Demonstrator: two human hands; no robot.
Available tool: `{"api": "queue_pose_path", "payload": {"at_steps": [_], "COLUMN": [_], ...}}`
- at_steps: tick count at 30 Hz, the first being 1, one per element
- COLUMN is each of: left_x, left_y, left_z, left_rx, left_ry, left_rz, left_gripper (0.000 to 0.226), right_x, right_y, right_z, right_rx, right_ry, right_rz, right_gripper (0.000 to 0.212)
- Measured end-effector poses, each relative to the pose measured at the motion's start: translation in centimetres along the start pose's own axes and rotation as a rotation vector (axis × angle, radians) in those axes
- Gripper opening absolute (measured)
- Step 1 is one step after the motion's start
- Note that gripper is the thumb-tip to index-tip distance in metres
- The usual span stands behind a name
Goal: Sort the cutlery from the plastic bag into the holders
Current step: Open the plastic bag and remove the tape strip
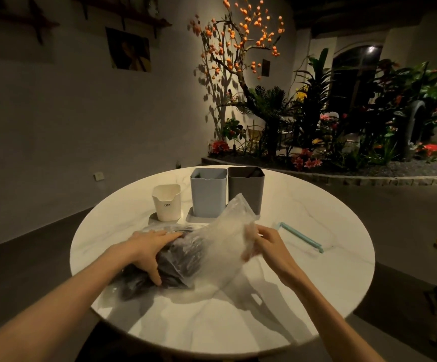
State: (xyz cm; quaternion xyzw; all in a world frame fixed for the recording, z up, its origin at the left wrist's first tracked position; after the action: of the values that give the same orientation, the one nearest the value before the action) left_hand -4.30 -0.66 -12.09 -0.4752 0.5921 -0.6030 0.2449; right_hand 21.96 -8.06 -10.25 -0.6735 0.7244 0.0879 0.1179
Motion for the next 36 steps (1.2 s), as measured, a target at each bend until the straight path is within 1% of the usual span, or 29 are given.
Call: {"api": "queue_pose_path", "payload": {"at_steps": [1, 2, 3, 5, 6, 7, 8, 9, 10, 11, 12, 13, 15, 17, 18, 19, 20, 22, 23, 24, 26, 27, 28, 29, 31, 32, 33, 34, 36], "left_x": [0.0, 0.1, 0.2, 0.5, 0.7, 0.7, 0.5, 0.3, 0.0, -0.2, -0.2, -0.4, 0.1, 0.9, 1.5, 2.3, 2.8, 3.5, 3.8, 4.1, 4.6, 4.9, 4.9, 5.0, 4.9, 4.8, 4.8, 4.9, 4.5], "left_y": [0.0, -0.4, -1.3, -4.5, -6.1, -7.2, -7.8, -8.1, -8.1, -8.3, -8.5, -8.7, -9.1, -9.1, -9.2, -9.4, -9.4, -9.2, -9.2, -9.2, -9.4, -9.6, -9.6, -9.7, -9.9, -9.8, -9.8, -9.9, -9.7], "left_z": [0.2, 0.9, 2.0, 4.3, 5.4, 6.5, 7.6, 8.8, 9.3, 9.3, 8.7, 7.6, 5.5, 3.3, 2.4, 1.8, 1.5, 2.1, 2.5, 2.7, 2.7, 2.7, 2.4, 2.2, 2.5, 2.7, 2.7, 2.7, 3.7], "left_rx": [0.047, 0.166, 0.335, 0.704, 0.853, 0.973, 1.052, 1.083, 1.043, 0.966, 0.903, 0.880, 0.897, 0.920, 0.935, 0.970, 1.040, 1.254, 1.350, 1.423, 1.508, 1.480, 1.365, 1.184, 0.703, 0.480, 0.331, 0.248, 0.136], "left_ry": [0.023, 0.062, 0.102, 0.176, 0.193, 0.196, 0.189, 0.184, 0.169, 0.138, 0.093, 0.049, -0.021, -0.035, -0.015, 0.017, 0.051, 0.170, 0.229, 0.269, 0.322, 0.320, 0.286, 0.236, 0.117, 0.043, -0.044, -0.116, -0.178], "left_rz": [0.004, 0.015, 0.055, 0.213, 0.290, 0.323, 0.301, 0.265, 0.270, 0.312, 0.377, 0.452, 0.576, 0.679, 0.724, 0.748, 0.726, 0.577, 0.508, 0.472, 0.465, 0.480, 0.511, 0.550, 0.610, 0.624, 0.645, 0.683, 0.716], "left_gripper": [0.123, 0.116, 0.106, 0.077, 0.061, 0.051, 0.058, 0.079, 0.095, 0.101, 0.094, 0.074, 0.034, 0.025, 0.028, 0.036, 0.045, 0.057, 0.059, 0.059, 0.058, 0.060, 0.062, 0.063, 0.057, 0.047, 0.035, 0.029, 0.044], "right_x": [0.2, 0.3, 0.2, -0.3, -0.5, -0.6, -0.6, -0.6, -0.6, -0.5, -0.5, -0.5, -0.7, -1.2, -1.7, -2.3, -2.9, -3.7, -3.9, -4.0, -4.3, -4.4, -4.5, -4.5, -4.5, -4.5, -4.6, -4.8, -5.1], "right_y": [0.6, 1.2, 1.7, 3.0, 3.9, 4.8, 5.8, 6.7, 7.5, 8.1, 8.5, 8.6, 8.0, 7.0, 6.6, 6.2, 6.0, 5.8, 5.8, 5.9, 6.5, 6.9, 7.3, 7.8, 8.8, 9.2, 9.5, 9.6, 9.6], "right_z": [0.1, 0.0, -0.1, -0.6, -0.9, -1.0, -0.9, -0.6, -0.6, -0.4, -0.4, -0.5, -0.5, -0.1, 0.3, 0.8, 1.4, 2.9, 3.3, 3.4, 3.4, 3.1, 2.8, 2.5, 2.0, 1.9, 1.8, 1.7, 1.5], "right_rx": [0.006, 0.019, 0.041, 0.111, 0.141, 0.162, 0.180, 0.198, 0.210, 0.215, 0.195, 0.143, 0.004, -0.032, 0.028, 0.149, 0.336, 0.797, 0.952, 1.037, 1.099, 1.100, 1.085, 1.045, 0.881, 0.798, 0.732, 0.682, 0.627], "right_ry": [0.027, 0.049, 0.057, 0.030, 0.012, 0.003, 0.008, 0.021, 0.029, 0.037, 0.040, 0.041, 0.048, 0.060, 0.057, 0.036, 0.019, 0.013, 0.012, 0.009, -0.012, -0.022, -0.029, -0.038, -0.037, -0.031, -0.030, -0.036, -0.052], "right_rz": [-0.030, -0.060, -0.090, -0.166, -0.229, -0.297, -0.363, -0.411, -0.452, -0.479, -0.502, -0.514, -0.490, -0.418, -0.390, -0.369, -0.354, -0.339, -0.337, -0.340, -0.360, -0.376, -0.397, -0.420, -0.460, -0.471, -0.467, -0.446, -0.393], "right_gripper": [0.039, 0.039, 0.037, 0.028, 0.034, 0.050, 0.067, 0.080, 0.087, 0.089, 0.086, 0.079, 0.056, 0.034, 0.031, 0.035, 0.049, 0.093, 0.111, 0.122, 0.127, 0.126, 0.122, 0.114, 0.091, 0.081, 0.073, 0.067, 0.062]}}
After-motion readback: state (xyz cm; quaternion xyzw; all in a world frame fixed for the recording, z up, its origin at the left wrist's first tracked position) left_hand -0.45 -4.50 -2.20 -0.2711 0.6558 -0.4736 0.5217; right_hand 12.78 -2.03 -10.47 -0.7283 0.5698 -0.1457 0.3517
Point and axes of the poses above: each hand's wrist, its own x-axis away from the middle knuckle, its own y-axis out of the palm, z = x × y, the point moved 9 cm from there along -x, towards the middle knuckle, and after that the axes turned 10 degrees about -x, right-handed, at the moved point
